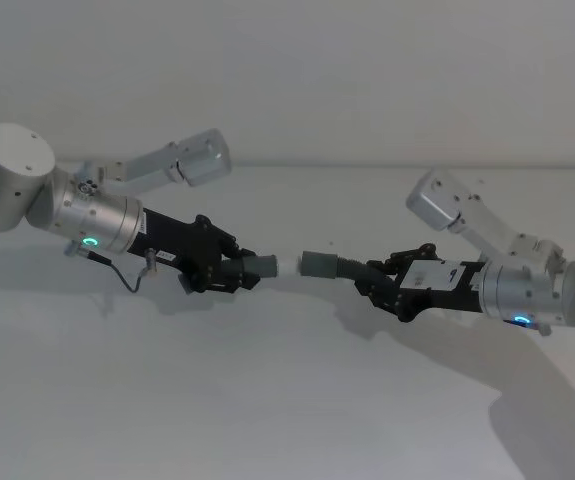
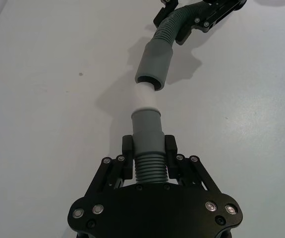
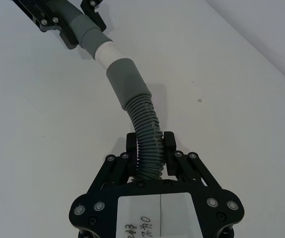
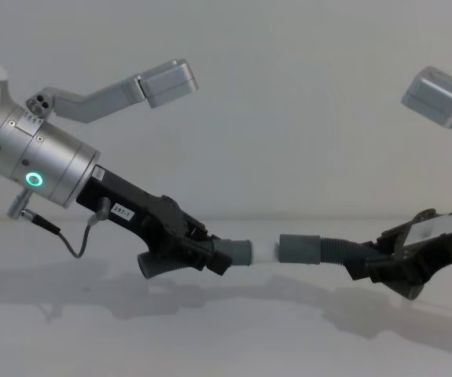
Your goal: Use both hands to pick up one end of the pipe from the table, align the ends, and insert them.
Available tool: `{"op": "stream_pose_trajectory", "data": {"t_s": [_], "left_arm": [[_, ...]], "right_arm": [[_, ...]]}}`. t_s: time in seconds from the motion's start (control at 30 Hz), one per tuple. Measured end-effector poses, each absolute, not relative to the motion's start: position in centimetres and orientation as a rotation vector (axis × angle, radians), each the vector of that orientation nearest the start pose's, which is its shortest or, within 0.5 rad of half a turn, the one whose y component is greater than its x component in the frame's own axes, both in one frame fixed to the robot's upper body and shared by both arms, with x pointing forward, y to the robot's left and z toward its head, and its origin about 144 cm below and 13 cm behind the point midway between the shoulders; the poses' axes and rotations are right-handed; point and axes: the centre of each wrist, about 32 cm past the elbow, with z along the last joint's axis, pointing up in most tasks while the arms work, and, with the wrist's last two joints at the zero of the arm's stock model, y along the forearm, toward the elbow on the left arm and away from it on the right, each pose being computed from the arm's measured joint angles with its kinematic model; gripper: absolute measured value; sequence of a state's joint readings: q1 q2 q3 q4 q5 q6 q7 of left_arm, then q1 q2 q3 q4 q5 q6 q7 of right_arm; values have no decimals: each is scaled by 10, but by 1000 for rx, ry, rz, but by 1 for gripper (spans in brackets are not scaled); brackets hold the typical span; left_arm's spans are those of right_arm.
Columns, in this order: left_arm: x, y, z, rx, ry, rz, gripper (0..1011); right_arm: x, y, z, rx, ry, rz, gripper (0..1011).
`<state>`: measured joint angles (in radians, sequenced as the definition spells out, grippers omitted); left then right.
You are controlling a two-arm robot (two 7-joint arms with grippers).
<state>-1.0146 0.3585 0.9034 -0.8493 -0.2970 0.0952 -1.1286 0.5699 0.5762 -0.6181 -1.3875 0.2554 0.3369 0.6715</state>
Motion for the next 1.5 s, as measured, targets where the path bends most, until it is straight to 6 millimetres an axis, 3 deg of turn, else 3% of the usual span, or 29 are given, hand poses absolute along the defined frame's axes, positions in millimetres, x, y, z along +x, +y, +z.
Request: {"op": "stream_pose_trajectory", "data": {"t_s": [1.5], "left_arm": [[669,224,1286,582,-112,100,366]], "right_arm": [[571,-269,1241,-582,-59,-586,302]]}}
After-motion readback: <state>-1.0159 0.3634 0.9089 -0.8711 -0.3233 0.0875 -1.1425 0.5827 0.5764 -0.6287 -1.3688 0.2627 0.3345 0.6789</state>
